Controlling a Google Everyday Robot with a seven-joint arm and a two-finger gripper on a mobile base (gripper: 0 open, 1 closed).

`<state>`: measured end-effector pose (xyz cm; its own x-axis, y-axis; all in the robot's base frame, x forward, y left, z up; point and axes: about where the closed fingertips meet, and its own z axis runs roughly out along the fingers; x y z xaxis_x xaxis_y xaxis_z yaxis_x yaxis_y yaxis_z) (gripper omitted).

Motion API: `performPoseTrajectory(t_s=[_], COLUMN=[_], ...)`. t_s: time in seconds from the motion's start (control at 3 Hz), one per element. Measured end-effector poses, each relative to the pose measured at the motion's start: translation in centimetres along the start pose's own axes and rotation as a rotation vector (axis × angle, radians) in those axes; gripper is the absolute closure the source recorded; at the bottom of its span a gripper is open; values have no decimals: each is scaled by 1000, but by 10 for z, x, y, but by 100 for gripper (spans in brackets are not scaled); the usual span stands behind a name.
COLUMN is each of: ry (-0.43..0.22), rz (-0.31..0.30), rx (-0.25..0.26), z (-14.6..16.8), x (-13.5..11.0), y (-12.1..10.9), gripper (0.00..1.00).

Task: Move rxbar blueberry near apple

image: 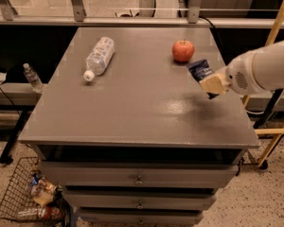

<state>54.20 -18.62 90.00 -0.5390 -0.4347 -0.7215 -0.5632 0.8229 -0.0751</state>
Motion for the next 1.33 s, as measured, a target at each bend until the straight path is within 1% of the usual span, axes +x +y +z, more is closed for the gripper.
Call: performPoseTrajectory(t_s=[0.33, 0.67, 1.0, 1.33], ry=[25, 73, 129, 134], rz=[-1, 14, 31, 32], rx=[24, 28, 18, 14], z=[27, 59, 91, 96], x=[-26, -41, -48, -50], y=[-29, -52, -67, -67], gripper=[100, 100, 100, 84])
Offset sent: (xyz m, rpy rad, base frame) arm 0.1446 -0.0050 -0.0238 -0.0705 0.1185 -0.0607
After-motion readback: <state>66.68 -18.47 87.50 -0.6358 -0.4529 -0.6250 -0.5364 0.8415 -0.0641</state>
